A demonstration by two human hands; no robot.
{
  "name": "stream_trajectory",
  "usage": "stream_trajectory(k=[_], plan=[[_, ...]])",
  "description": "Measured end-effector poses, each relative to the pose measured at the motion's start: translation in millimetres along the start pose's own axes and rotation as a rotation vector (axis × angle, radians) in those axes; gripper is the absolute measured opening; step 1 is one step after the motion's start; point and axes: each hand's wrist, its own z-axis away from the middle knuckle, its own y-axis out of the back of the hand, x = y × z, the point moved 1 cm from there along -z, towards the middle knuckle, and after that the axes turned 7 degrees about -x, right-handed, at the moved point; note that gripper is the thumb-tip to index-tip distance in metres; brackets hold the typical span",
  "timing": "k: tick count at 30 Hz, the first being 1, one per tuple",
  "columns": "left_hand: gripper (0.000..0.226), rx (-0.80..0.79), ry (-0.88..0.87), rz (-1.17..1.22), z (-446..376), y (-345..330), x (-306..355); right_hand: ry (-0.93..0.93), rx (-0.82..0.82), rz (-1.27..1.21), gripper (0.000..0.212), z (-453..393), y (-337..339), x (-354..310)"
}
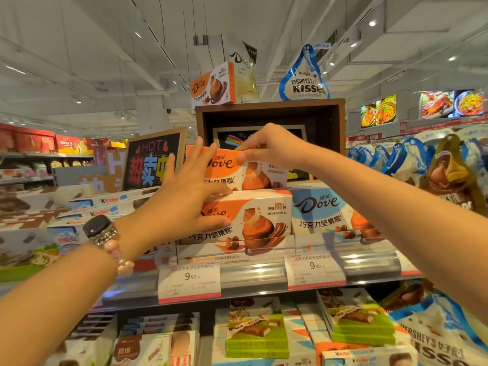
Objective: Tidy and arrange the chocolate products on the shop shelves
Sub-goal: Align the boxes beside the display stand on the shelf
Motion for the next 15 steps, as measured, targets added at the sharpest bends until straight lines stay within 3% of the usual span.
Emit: stream_trajectory(k=[4, 11, 15], plan=[[0.057, 0.024, -0.007, -0.035, 1, 0, 1, 0.009, 0.009, 0.016, 0.021, -1, 5, -4], [0.062, -0.093, 0.018, 0.004, -5, -3, -1, 0.018, -0.191, 0.225, 0.023, -7, -31, -7], [0.051, -0.125, -0.02, 0.145, -5, -5, -1, -0.022, -0.252, 0.065, 0.032, 6, -28, 9]])
